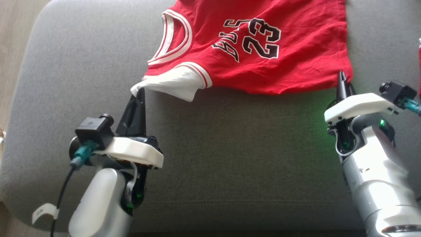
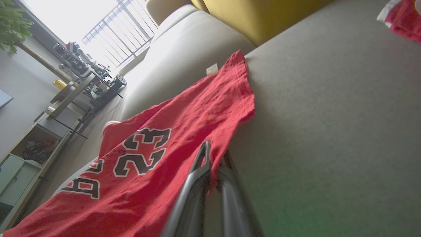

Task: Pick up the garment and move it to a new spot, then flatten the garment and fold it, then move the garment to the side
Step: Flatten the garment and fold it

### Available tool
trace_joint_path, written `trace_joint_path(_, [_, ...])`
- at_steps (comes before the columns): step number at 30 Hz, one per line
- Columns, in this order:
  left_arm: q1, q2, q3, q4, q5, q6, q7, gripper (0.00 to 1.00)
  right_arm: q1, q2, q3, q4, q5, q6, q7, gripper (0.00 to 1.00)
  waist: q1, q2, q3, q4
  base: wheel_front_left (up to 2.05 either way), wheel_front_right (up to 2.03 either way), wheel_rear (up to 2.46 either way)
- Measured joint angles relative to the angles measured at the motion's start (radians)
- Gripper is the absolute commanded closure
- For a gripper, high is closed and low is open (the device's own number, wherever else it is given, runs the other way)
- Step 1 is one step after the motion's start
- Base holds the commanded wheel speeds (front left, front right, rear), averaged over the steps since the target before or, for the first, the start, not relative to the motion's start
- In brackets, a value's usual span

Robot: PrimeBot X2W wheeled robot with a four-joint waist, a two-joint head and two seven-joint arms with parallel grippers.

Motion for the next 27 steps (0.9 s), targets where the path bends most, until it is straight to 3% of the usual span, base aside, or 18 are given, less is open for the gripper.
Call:
trace_joint_path(10, [-0.014,0.028,0.07,-0.127,-0.06,-0.002,0.007,1.0,0.003,-0.072,0.086,-0.214,-0.041,0.0,0.035,1.0,0.0,0.0,-0.099,-0.044,0.0,0.0,0.0])
trace_joint_path(15, [-0.043,0.042,0.114,-0.238,-0.091,0.001,0.044,1.0,0.003,-0.113,0.084,-0.392,-0.085,0.0,0.101,1.0,0.0,0.0,-0.156,-0.077,0.0,0.0,0.0])
trace_joint_path(27, [-0.181,0.056,0.171,-0.539,-0.193,0.037,0.205,1.0,0.07,-0.093,-0.038,-0.938,-0.184,0.0,0.463,1.0,0.0,0.0,-0.231,-0.136,0.0,0.0,0.0])
